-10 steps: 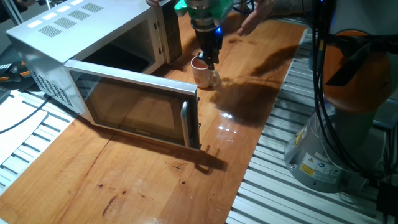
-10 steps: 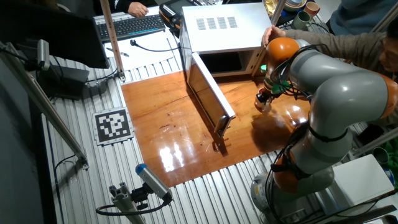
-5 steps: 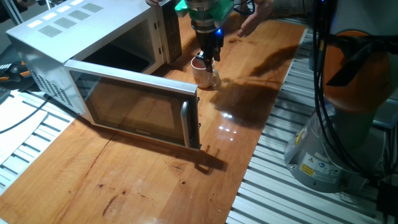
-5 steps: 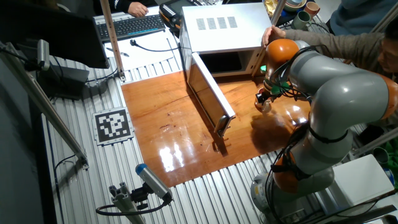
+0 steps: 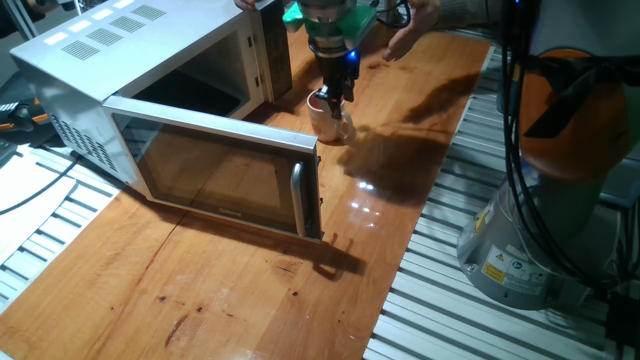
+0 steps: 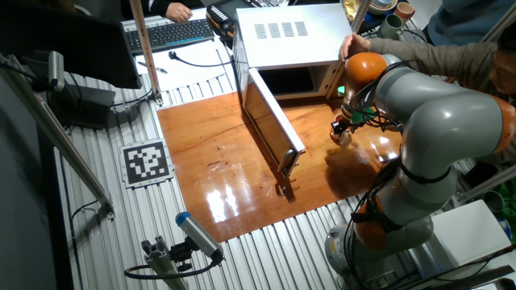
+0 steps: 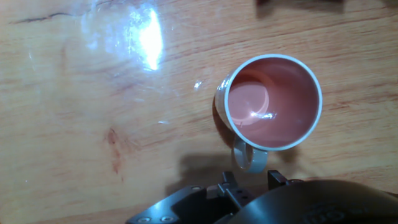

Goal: Put the bowl into the microwave

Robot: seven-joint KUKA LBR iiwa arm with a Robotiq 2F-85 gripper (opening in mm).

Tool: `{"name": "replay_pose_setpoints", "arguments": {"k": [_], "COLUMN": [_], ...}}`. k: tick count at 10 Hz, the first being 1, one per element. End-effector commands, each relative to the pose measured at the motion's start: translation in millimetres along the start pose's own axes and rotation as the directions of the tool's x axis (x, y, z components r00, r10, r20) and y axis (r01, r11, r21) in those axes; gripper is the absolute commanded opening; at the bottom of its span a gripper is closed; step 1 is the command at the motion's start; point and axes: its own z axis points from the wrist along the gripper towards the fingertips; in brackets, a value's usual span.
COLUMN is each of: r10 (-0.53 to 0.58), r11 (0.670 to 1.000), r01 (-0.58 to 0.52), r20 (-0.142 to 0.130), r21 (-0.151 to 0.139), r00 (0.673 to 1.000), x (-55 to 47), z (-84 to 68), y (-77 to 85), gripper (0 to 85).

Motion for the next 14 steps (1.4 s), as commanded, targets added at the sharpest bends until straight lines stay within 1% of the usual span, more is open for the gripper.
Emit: {"name": "replay_pose_setpoints", "arguments": {"k": [1, 8, 9, 10, 11, 14], "r10": [0.000, 0.003, 0.000, 0.007, 0.016, 0.022], "r11": [1.000, 1.000, 1.000, 1.000, 1.000, 1.000], "r01": [0.000, -0.003, 0.000, -0.007, -0.016, -0.022], "r20": [0.000, 0.005, 0.005, 0.021, 0.029, 0.032], "r21": [0.000, -0.001, 0.002, 0.013, 0.014, 0.009], "r00": [1.000, 1.000, 1.000, 1.000, 0.999, 0.999], "x": [0.0, 1.3, 1.1, 1.2, 1.2, 1.3], "z": [0.3, 3.3, 3.5, 3.4, 3.5, 4.2], "y": [0.1, 2.9, 3.0, 3.0, 3.2, 3.8], "gripper": [51.0, 51.0, 68.0, 68.0, 85.0, 85.0]}}
